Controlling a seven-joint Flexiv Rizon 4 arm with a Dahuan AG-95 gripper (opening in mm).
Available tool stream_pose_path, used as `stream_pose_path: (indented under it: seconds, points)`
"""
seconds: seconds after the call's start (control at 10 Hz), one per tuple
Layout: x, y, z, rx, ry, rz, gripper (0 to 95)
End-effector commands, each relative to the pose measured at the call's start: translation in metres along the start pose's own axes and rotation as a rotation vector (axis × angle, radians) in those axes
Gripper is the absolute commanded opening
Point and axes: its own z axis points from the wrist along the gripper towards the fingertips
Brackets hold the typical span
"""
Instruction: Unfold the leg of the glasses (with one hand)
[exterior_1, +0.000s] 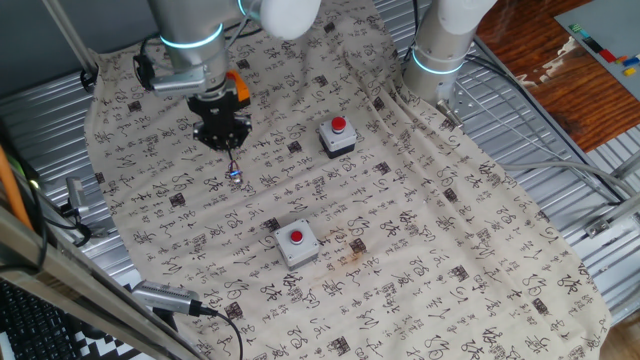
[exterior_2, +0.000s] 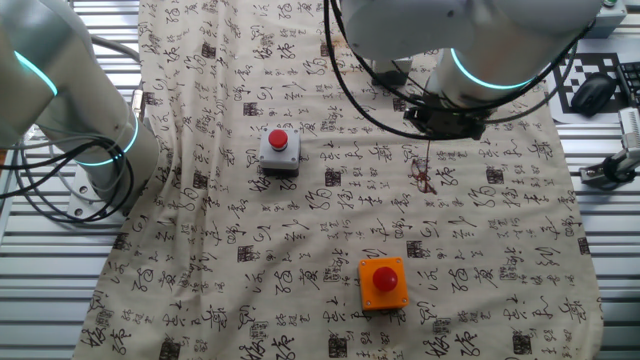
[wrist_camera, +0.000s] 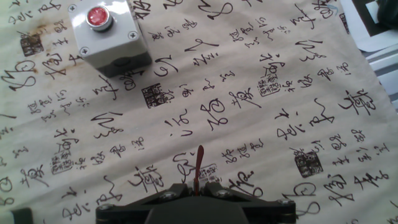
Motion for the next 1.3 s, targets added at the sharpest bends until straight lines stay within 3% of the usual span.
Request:
stream_pose_path:
  seconds: [0.1, 0.5, 1.3]
  points:
    - [0.002, 0.000, -0.006, -0.004, -0.001, -0.005, 0.0]
    - [0.003, 0.001, -0.010, -0.007, -0.009, -0.007, 0.0]
    - [-0.025, -0.001, 0.001, -0.015, -0.038, 0.016, 0.0]
